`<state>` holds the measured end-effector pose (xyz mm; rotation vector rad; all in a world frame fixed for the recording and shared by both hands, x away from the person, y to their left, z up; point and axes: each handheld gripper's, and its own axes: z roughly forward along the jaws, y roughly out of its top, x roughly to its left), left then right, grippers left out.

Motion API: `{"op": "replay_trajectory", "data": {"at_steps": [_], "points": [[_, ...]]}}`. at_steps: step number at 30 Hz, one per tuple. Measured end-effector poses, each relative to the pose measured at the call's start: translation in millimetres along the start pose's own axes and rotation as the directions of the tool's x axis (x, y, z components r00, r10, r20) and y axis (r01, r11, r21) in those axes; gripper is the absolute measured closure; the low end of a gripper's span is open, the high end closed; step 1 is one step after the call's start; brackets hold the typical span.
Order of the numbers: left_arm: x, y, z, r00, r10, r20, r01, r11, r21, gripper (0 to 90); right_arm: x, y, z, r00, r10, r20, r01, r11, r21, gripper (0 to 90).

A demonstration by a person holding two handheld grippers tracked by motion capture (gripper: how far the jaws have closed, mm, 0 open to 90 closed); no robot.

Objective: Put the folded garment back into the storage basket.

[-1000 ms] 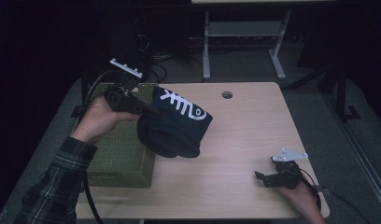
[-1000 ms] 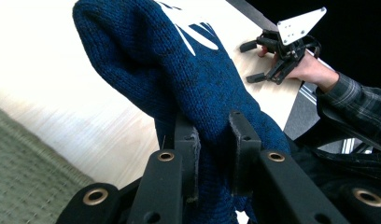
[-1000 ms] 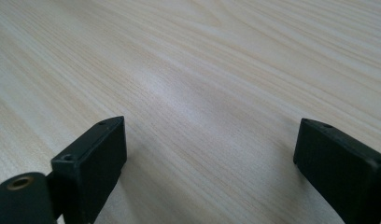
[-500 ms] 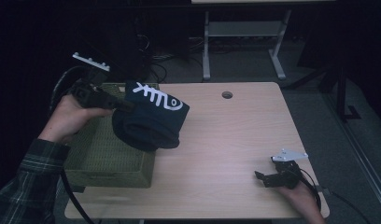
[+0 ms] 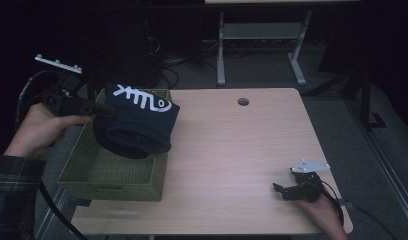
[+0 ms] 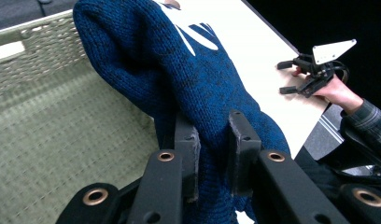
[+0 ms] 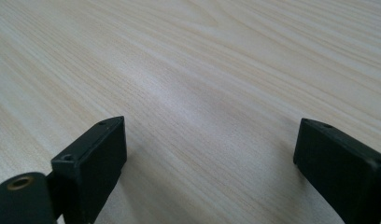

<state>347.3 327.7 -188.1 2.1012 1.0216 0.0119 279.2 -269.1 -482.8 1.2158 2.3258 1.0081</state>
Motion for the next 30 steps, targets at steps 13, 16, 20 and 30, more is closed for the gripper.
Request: {"op": "replay_trajectory", "data": {"at_steps": [13,16,20,30], "points": [[18.9,-21.2,-7.3,0.9980,-0.043,-0.045,0.044,0.9989,0.018,77.3,-0.1,0.0,-0.1,1.0000,0.001,0.001,-0.001,1.000,0.000,9.3],[22.8,-25.3,-7.0,0.9974,-0.052,-0.049,0.053,0.9984,0.020,77.3,-0.2,0.1,-0.2,1.0000,0.001,0.002,-0.001,1.000,0.002,9.2],[32.0,-34.9,-4.5,0.9955,-0.073,-0.060,0.075,0.9970,0.020,77.3,-0.4,0.1,-0.1,1.0000,0.002,0.004,-0.002,1.000,0.001,9.3],[52.1,-55.4,7.5,0.9933,-0.107,-0.044,0.108,0.9938,0.025,77.3,-0.1,0.4,0.2,0.9999,0.012,0.011,-0.012,1.000,0.001,9.3]]}}
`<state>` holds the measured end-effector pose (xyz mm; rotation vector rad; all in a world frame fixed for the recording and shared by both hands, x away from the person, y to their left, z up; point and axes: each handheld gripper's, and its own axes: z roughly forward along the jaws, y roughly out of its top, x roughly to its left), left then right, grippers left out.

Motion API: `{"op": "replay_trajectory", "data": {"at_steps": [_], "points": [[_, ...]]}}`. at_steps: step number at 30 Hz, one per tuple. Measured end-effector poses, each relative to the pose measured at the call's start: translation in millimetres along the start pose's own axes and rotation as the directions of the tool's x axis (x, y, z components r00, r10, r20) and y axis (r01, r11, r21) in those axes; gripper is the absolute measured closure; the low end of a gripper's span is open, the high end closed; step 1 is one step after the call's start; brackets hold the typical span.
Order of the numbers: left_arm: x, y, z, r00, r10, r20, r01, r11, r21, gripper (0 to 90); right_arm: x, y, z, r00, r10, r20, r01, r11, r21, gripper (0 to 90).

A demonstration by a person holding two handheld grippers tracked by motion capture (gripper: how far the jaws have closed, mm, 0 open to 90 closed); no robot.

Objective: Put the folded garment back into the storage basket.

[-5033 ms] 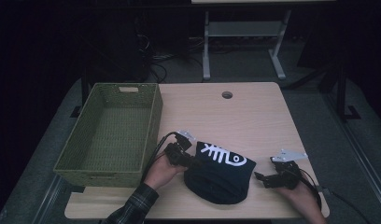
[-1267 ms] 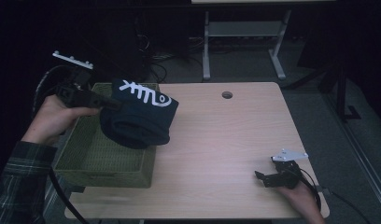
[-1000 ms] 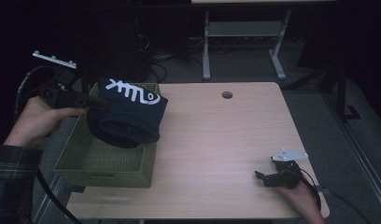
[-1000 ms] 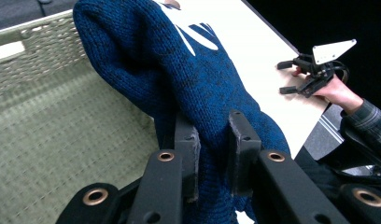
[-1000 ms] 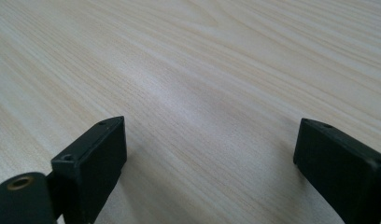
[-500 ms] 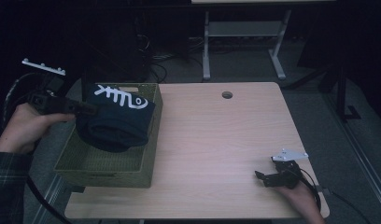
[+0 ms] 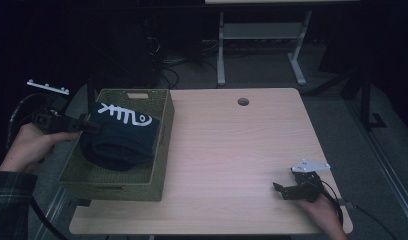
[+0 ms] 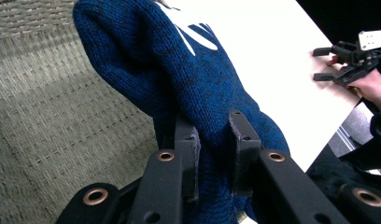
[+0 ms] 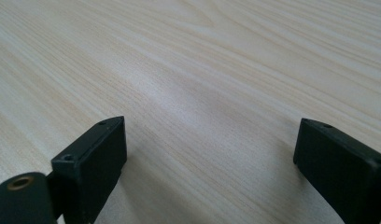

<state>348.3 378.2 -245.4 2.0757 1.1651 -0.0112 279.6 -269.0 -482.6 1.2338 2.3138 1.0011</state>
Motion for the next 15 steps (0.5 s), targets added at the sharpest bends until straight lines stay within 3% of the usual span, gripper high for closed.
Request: {"op": "replay_trajectory", "data": {"at_steps": [15], "points": [[29.6,-20.3,22.4,0.9982,-0.021,0.057,0.020,0.9997,0.017,77.3,0.2,0.1,0.4,1.0000,0.002,0.007,-0.002,1.000,-0.004,9.3]]}}
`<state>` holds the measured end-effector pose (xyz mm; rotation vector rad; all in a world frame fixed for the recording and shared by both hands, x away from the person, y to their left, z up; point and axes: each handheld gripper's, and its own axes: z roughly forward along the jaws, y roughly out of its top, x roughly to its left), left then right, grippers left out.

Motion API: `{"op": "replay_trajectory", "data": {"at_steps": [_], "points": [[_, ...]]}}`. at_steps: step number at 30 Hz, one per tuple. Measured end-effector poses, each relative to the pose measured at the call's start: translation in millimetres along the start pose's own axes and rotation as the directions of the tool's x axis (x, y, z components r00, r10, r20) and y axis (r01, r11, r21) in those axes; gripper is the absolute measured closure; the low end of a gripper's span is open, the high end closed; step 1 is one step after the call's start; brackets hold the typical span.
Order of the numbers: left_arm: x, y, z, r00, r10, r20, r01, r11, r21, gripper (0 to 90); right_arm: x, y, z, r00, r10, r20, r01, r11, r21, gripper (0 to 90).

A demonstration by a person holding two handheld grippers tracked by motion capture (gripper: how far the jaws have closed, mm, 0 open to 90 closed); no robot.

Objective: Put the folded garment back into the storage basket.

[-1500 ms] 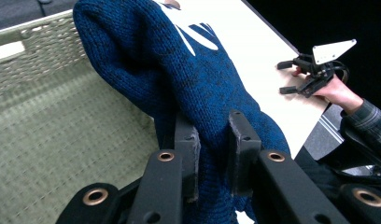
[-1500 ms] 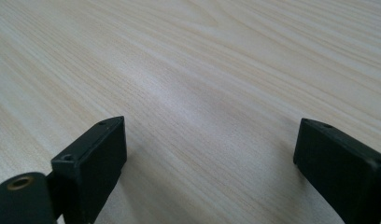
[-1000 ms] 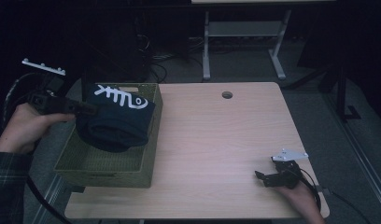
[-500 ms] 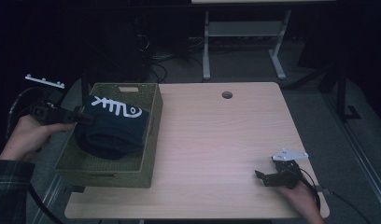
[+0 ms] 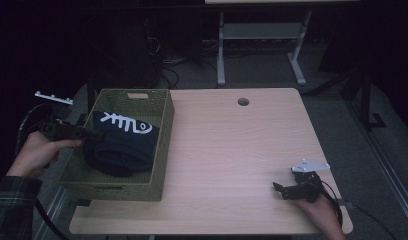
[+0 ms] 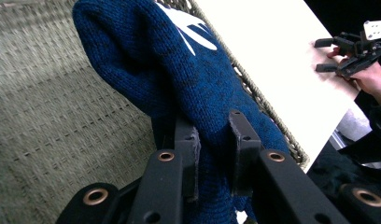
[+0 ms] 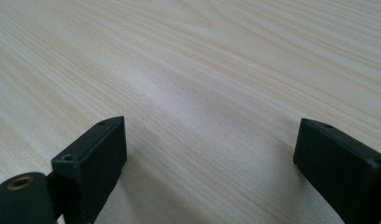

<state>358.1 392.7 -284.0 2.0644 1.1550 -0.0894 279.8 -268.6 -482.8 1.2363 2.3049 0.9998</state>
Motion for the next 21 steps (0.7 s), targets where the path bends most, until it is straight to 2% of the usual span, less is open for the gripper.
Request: {"op": "replay_trajectory", "data": {"at_steps": [10,13,14,15,16,21], "points": [[14.9,-7.9,23.9,0.9994,-0.019,0.030,0.018,0.9990,0.040,77.3,-0.1,0.0,0.0,1.0000,0.001,0.001,-0.001,1.000,0.001,9.3],[17.4,-9.0,28.6,0.9997,-0.016,0.019,0.015,0.9982,0.058,77.2,-0.1,0.0,0.0,1.0000,0.001,0.001,-0.001,1.000,0.001,9.3],[21.3,-10.2,32.9,0.9999,-0.013,-0.001,0.013,0.9975,0.069,77.2,0.0,0.0,0.0,1.0000,0.001,0.001,-0.001,1.000,0.000,9.3],[21.3,-10.2,32.9,0.9999,-0.013,-0.001,0.013,0.9975,0.069,77.1,0.0,0.0,0.0,1.0000,0.001,0.001,-0.001,1.000,0.001,9.2],[25.5,-11.2,35.8,0.9996,-0.009,-0.025,0.011,0.9960,0.088,77.0,0.0,0.0,0.0,1.0000,0.001,0.002,-0.001,1.000,0.001,9.3],[33.6,-13.8,37.7,0.9991,-0.004,-0.043,0.008,0.9949,0.101,76.3,-0.1,0.0,0.0,1.0000,0.001,0.001,-0.001,1.000,0.001,9.3]]}}
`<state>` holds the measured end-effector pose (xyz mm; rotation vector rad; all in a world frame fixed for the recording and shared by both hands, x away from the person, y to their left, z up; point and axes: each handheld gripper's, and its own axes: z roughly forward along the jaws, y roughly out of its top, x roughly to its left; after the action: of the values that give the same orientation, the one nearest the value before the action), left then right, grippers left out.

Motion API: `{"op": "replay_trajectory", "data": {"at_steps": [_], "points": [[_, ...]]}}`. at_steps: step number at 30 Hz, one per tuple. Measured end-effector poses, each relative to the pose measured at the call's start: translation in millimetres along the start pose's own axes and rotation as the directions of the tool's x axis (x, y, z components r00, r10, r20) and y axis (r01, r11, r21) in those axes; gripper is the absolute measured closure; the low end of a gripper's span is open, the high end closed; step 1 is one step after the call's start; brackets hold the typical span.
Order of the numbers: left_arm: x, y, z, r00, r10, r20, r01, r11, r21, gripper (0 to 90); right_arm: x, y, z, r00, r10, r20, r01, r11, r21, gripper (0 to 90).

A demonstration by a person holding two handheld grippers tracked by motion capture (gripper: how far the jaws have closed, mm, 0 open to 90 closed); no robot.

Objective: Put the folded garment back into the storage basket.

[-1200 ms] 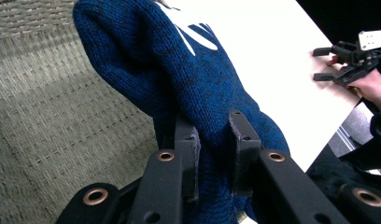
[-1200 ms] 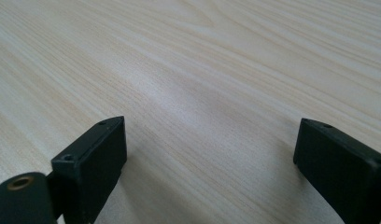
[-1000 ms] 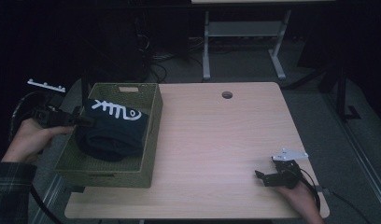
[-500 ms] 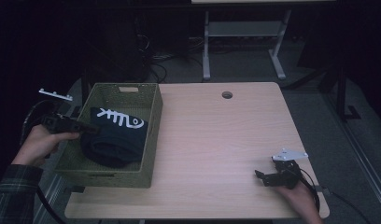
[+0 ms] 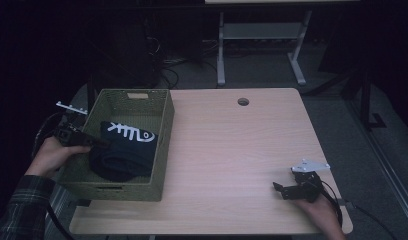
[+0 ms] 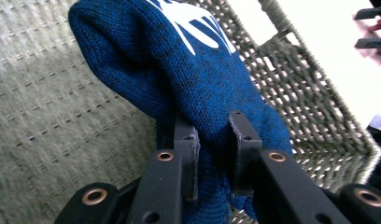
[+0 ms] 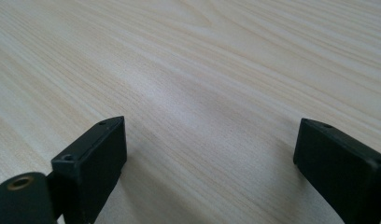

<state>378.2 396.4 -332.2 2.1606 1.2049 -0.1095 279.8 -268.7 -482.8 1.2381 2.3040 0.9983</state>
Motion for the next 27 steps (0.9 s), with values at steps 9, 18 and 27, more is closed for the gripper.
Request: {"op": "replay_trajectory", "data": {"at_steps": [9,18,27], "points": [[16.1,-8.3,4.8,0.9979,-0.030,-0.057,0.030,0.9995,0.003,73.2,0.0,0.0,0.0,1.0000,0.000,0.000,0.000,1.000,0.000,9.3],[22.2,-10.6,4.4,0.9923,-0.044,-0.116,0.044,0.9990,-0.004,63.8,0.0,0.0,0.0,1.0000,0.001,0.000,-0.001,1.000,0.000,9.3],[22.8,-13.5,-11.4,0.9832,-0.061,-0.172,0.053,0.9973,-0.050,44.9,0.1,0.0,0.0,1.0000,0.000,0.000,0.000,1.000,0.000,9.3]]}}
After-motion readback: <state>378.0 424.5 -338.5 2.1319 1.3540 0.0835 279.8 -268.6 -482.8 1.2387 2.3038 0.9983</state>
